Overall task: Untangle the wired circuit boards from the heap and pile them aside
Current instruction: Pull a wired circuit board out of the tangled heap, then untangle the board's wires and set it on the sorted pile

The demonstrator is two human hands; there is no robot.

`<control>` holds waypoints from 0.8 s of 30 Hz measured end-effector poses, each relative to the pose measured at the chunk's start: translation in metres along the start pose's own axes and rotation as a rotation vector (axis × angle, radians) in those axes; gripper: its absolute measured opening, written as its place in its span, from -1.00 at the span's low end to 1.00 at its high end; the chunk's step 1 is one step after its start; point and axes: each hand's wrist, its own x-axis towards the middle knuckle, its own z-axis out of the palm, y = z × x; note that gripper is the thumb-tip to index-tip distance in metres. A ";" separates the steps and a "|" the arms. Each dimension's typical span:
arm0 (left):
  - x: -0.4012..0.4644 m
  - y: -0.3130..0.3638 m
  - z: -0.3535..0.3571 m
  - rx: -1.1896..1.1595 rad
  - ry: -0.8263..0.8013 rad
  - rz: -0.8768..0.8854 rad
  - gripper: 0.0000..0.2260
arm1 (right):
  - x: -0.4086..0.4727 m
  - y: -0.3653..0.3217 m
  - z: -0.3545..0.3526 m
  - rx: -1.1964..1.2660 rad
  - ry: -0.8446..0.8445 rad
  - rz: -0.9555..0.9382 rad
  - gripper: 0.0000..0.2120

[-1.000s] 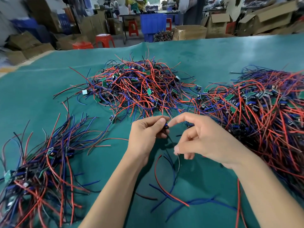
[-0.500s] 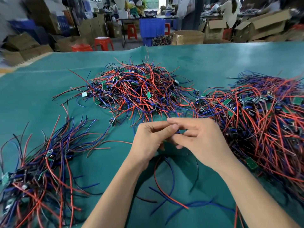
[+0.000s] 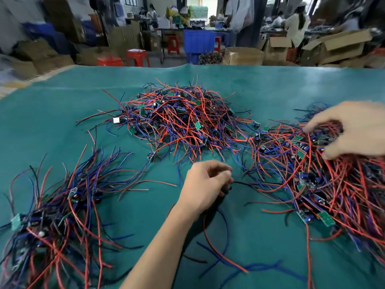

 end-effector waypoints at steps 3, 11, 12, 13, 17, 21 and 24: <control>0.000 -0.001 0.000 0.000 0.002 -0.013 -0.88 | 0.021 -0.054 -0.004 0.065 -0.085 -0.269 -0.61; 0.000 -0.001 -0.002 0.053 0.010 -0.009 -0.85 | 0.122 -0.183 0.072 0.230 0.009 -0.335 -0.70; -0.001 -0.001 -0.002 0.045 0.007 -0.009 -0.85 | 0.124 -0.183 0.080 0.259 0.050 -0.301 -0.76; -0.001 0.000 -0.003 0.038 0.004 -0.010 -0.85 | 0.125 -0.183 0.085 0.299 0.109 -0.278 -0.82; -0.001 0.001 -0.004 0.024 0.007 -0.017 -0.85 | 0.116 -0.175 0.083 0.461 0.230 -0.264 -0.80; -0.002 0.002 -0.005 0.007 0.019 -0.014 -0.83 | 0.090 -0.143 0.069 0.650 0.321 -0.198 -0.86; -0.002 0.006 -0.005 -0.084 0.030 -0.029 -0.83 | 0.055 -0.116 0.074 0.768 0.438 -0.146 -0.78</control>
